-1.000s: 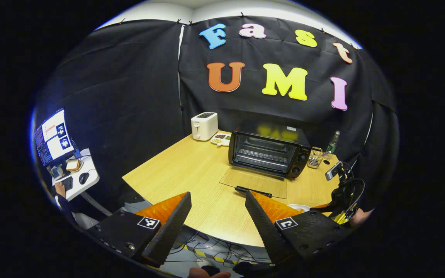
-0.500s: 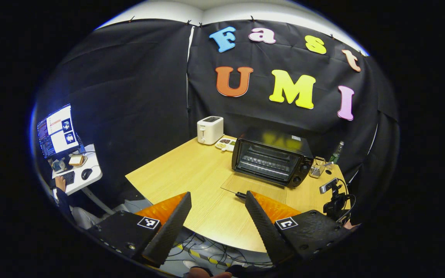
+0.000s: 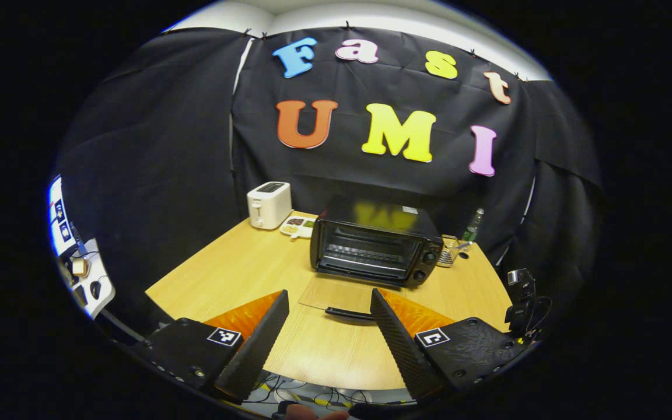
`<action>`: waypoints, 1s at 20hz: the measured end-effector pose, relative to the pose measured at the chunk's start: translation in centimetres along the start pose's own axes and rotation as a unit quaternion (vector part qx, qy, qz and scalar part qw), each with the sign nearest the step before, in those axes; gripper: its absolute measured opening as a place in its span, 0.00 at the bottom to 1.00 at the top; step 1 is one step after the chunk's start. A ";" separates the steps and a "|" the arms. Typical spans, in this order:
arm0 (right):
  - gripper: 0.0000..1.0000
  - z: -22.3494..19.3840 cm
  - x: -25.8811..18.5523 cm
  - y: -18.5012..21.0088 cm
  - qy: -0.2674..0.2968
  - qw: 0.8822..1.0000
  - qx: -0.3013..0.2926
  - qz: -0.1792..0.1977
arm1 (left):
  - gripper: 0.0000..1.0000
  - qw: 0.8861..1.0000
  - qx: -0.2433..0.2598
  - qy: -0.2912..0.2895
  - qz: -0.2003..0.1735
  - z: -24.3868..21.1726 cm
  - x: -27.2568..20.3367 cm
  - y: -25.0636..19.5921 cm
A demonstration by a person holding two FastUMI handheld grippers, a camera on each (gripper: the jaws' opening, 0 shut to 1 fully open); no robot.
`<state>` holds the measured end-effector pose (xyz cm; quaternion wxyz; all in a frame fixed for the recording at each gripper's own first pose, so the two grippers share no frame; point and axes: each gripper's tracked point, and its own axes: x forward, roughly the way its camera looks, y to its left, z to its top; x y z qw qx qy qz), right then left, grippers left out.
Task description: Open the electric oven with the left hand, put the food in, and close the electric oven.
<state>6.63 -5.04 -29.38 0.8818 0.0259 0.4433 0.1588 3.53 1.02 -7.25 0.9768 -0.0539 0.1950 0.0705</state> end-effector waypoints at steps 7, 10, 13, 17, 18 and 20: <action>0.34 3.0 0.2 7.7 -0.071 0.984 0.161 -0.037 | 0.93 0.996 0.051 0.003 -0.079 0.0 1.0 6.5; 0.34 7.1 2.7 10.1 -0.114 0.975 0.180 -0.059 | 0.93 0.996 0.055 0.004 -0.072 0.1 0.6 11.5; 0.34 12.1 6.0 11.6 -0.145 0.968 0.191 -0.072 | 0.93 0.998 0.045 0.015 -0.050 -0.4 -0.1 16.3; 0.34 18.7 10.9 13.4 -0.185 0.952 0.235 -0.071 | 0.93 0.999 0.041 0.022 -0.006 -0.8 -1.3 21.7; 0.34 20.2 12.3 14.0 -0.196 0.946 0.248 -0.067 | 0.93 0.999 0.042 0.020 0.001 -0.7 -1.6 22.7; 0.34 22.7 14.7 14.5 -0.208 0.940 0.262 -0.069 | 0.93 0.999 0.045 0.022 0.013 -0.9 -1.9 24.1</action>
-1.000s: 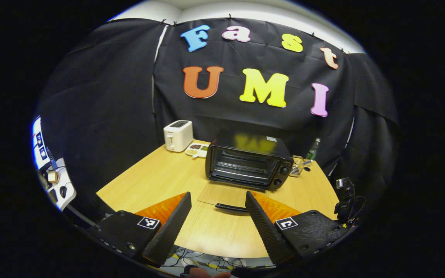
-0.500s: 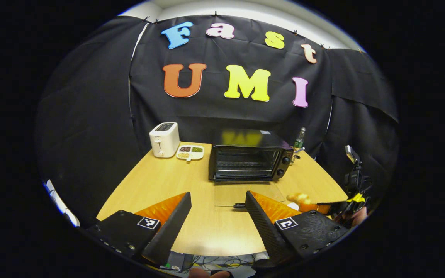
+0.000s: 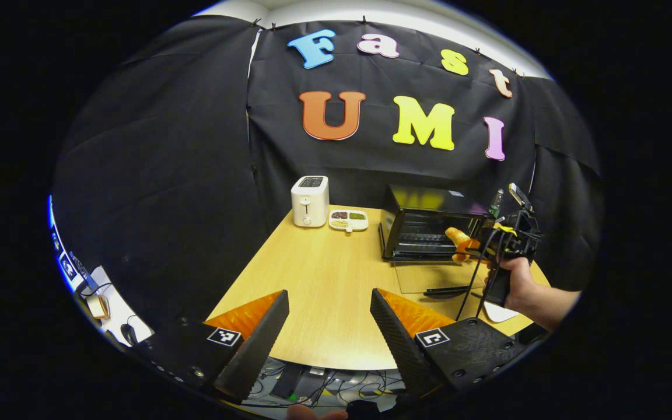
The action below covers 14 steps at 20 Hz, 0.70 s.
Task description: Open the electric oven with the left hand, put the food in, and close the electric oven.
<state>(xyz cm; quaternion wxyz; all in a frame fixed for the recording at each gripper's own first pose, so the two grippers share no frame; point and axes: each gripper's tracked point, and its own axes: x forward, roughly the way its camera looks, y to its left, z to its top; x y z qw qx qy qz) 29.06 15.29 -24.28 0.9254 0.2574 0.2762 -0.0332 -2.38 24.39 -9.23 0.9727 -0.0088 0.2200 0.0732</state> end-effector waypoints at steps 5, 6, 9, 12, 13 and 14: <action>0.34 3.7 4.9 0.1 -0.054 0.998 -0.004 -0.031 | 0.93 0.999 -0.003 0.007 0.031 -0.2 -0.5 3.6; 0.34 4.3 5.8 -0.5 -0.060 0.997 -0.003 -0.039 | 0.93 0.999 -0.006 0.009 0.035 -0.3 -0.6 3.9; 0.35 5.9 7.9 -0.9 -0.074 0.996 -0.005 -0.046 | 0.93 0.999 -0.018 0.018 0.036 -0.6 -0.5 4.0; 0.38 6.1 9.5 -0.9 -0.080 0.996 -0.017 -0.046 | 0.93 0.999 -0.012 0.023 0.036 -0.7 -0.3 3.8; 0.41 5.9 9.8 -0.6 -0.078 0.996 -0.013 -0.036 | 0.93 0.999 -0.007 0.023 0.035 -0.6 -0.6 3.7; 0.43 5.9 10.2 -0.3 -0.077 0.997 -0.011 -0.027 | 0.93 0.999 0.001 0.022 0.034 -0.5 -0.7 3.5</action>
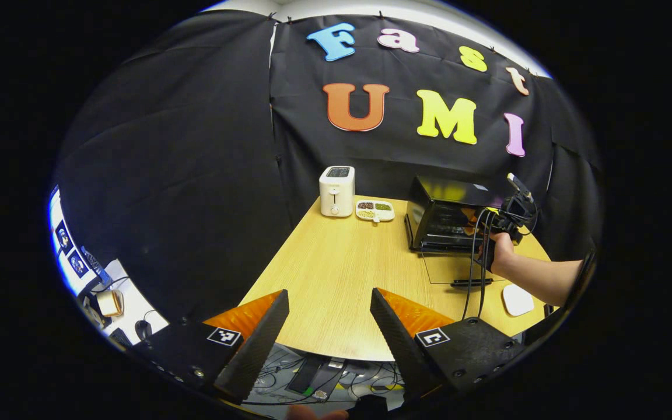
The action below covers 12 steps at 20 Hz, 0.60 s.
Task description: Open the electric oven with the left hand, put the food in, and close the electric oven.
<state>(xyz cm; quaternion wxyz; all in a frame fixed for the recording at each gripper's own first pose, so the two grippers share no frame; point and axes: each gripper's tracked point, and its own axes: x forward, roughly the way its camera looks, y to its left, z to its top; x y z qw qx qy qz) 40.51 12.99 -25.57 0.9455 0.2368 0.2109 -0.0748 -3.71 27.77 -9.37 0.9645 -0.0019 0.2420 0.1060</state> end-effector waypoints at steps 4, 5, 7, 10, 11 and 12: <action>0.56 -0.6 -0.4 0.0 0.009 1.000 -0.017 0.013 | 0.93 1.000 0.015 -0.007 -0.004 0.3 -0.6 -0.4; 0.63 -0.6 -0.9 -0.2 0.008 1.000 -0.022 0.013 | 0.93 1.000 0.016 -0.007 -0.007 0.1 -0.7 -0.5; 0.78 -0.7 -2.4 -0.2 0.001 0.999 -0.041 0.019 | 0.93 1.000 0.013 -0.007 -0.011 -0.1 -1.2 -1.4; 0.93 -1.4 -5.2 -0.3 0.009 0.998 -0.061 0.031 | 0.93 0.999 0.009 -0.015 -0.027 0.1 -1.6 -3.3; 0.93 -1.7 -6.5 -0.6 0.011 0.997 -0.070 0.031 | 0.93 0.999 0.010 -0.017 -0.032 0.2 -1.8 -3.9; 0.93 -2.1 -7.9 -0.8 0.014 0.996 -0.081 0.033 | 0.93 0.999 0.011 -0.020 -0.037 0.3 -1.9 -4.5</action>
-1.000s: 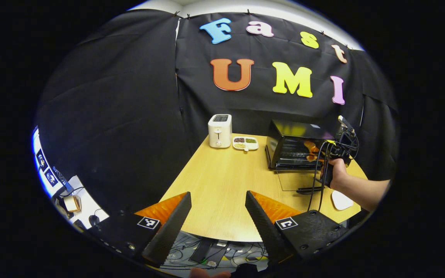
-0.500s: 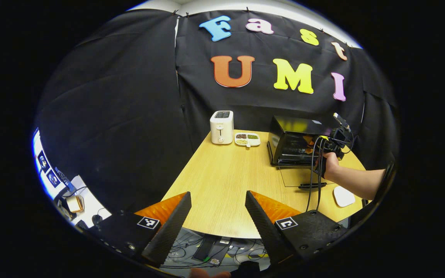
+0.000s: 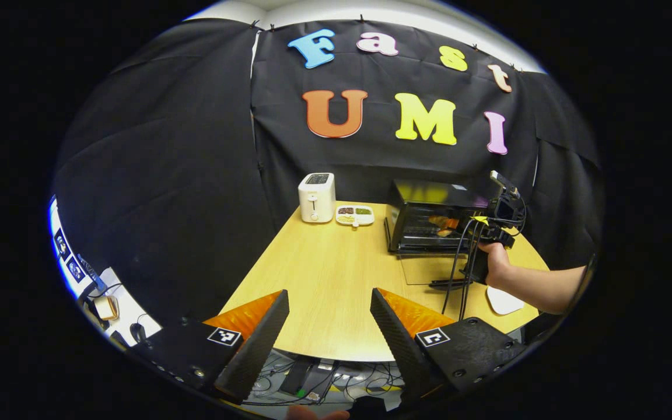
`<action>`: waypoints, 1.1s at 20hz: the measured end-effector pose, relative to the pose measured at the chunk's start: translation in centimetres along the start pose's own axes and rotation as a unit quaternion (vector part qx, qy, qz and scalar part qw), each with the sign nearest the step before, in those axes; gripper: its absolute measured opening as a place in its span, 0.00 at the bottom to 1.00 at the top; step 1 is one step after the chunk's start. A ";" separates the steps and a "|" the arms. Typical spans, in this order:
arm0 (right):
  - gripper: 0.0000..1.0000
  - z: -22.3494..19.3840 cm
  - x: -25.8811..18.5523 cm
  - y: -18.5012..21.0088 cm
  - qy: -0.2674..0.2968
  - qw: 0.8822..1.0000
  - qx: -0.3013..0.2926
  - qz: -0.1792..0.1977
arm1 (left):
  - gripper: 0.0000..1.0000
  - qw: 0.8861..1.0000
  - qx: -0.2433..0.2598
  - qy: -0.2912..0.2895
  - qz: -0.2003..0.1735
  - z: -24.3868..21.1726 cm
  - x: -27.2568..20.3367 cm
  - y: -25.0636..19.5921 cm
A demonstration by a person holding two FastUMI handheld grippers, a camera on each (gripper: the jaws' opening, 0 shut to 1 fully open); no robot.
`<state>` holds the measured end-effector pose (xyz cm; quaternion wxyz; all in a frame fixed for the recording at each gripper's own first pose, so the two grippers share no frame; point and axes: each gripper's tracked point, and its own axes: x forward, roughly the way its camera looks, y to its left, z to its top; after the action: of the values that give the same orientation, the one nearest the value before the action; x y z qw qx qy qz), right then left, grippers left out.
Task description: Open the electric oven with the left hand, put the food in, and close the electric oven.
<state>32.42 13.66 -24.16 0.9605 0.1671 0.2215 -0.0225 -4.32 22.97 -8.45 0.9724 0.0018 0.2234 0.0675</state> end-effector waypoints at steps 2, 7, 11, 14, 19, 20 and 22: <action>0.93 -0.8 -3.3 0.2 0.005 1.000 -0.026 0.011 | 0.93 1.000 -0.002 -0.008 -0.010 0.3 0.0 -1.0; 0.95 -0.9 -12.0 -1.2 0.002 0.997 -0.074 0.016 | 0.93 0.999 -0.005 -0.019 -0.047 0.4 1.8 -4.6; 0.96 0.7 -18.9 -2.9 -0.012 0.996 -0.084 0.013 | 0.93 0.996 -0.005 -0.001 -0.084 -1.1 5.2 -8.6; 0.96 1.9 -24.3 -5.6 -0.027 0.995 -0.091 -0.013 | 0.93 0.993 -0.006 0.025 -0.116 -2.9 7.6 -12.6; 0.96 1.9 -31.9 -11.9 -0.025 0.993 -0.088 -0.078 | 0.93 0.987 0.016 0.046 -0.150 -6.3 12.1 -18.7; 0.96 1.5 -32.9 -13.3 -0.021 0.992 -0.079 -0.095 | 0.93 0.986 0.018 0.060 -0.156 -7.8 13.1 -20.0; 0.96 0.4 -34.8 -16.4 -0.009 0.990 -0.050 -0.133 | 0.93 0.984 0.006 0.090 -0.155 -10.8 15.1 -21.8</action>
<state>-0.69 -2.99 -13.89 0.9581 0.0872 0.2338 -0.1405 7.35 3.03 -25.44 0.9468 -0.0328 0.3085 -0.0859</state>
